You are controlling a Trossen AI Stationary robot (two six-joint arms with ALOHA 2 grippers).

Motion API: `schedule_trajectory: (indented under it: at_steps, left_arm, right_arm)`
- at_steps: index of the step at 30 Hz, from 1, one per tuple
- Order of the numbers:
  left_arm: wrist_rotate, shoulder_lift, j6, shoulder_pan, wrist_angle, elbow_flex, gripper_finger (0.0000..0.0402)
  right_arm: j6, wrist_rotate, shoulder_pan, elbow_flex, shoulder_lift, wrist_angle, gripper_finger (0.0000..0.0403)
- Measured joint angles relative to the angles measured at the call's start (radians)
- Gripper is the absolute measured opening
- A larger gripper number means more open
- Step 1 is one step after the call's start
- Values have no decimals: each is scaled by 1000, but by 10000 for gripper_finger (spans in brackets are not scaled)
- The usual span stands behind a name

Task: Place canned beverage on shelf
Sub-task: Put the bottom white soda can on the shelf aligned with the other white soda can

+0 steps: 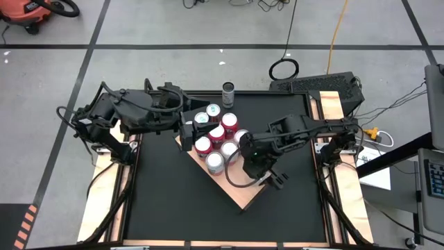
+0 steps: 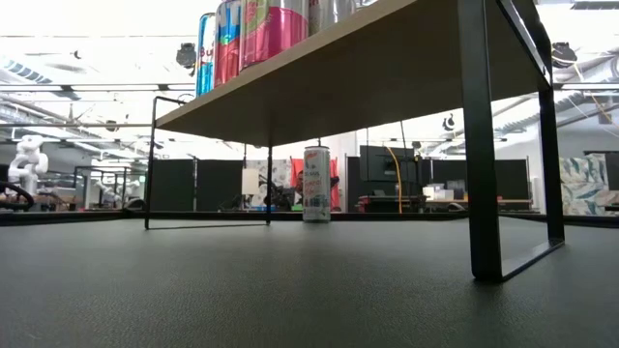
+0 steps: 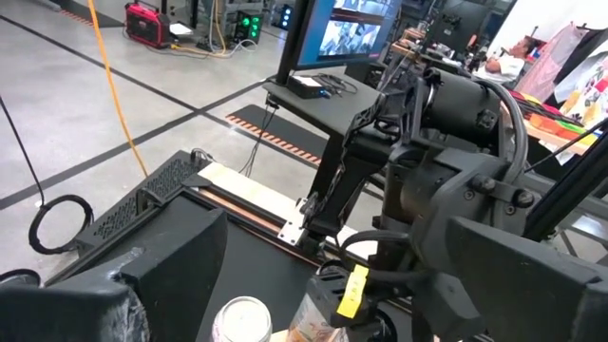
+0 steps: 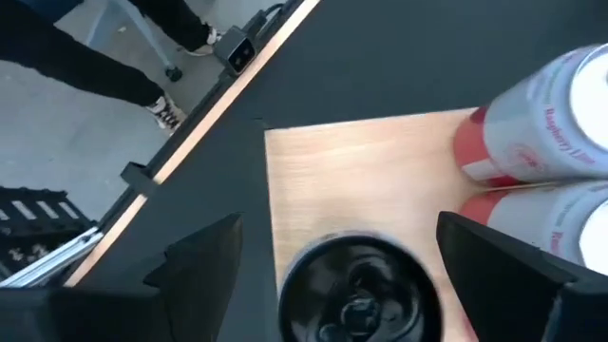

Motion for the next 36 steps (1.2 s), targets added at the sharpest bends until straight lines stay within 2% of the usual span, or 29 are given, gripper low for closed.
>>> schedule_trajectory:
  at_steps: [7,18,26,30,36]
  left_arm:
    - [0,0,0,0,0,0,396]
    - [0,0,0,0,-1,0,396]
    - [0,0,0,0,-1,0,396]
    - [0,0,0,0,-1,0,396]
    - [0,0,0,0,-1,0,396]
  right_arm:
    - [47,52,5,0,0,-32,325]
    - [50,55,4,-1,0,-32,325]
    - [47,58,2,-97,1,-33,323]
    - [50,68,2,-100,0,-33,305]
    - [42,105,1,-100,0,-33,257]
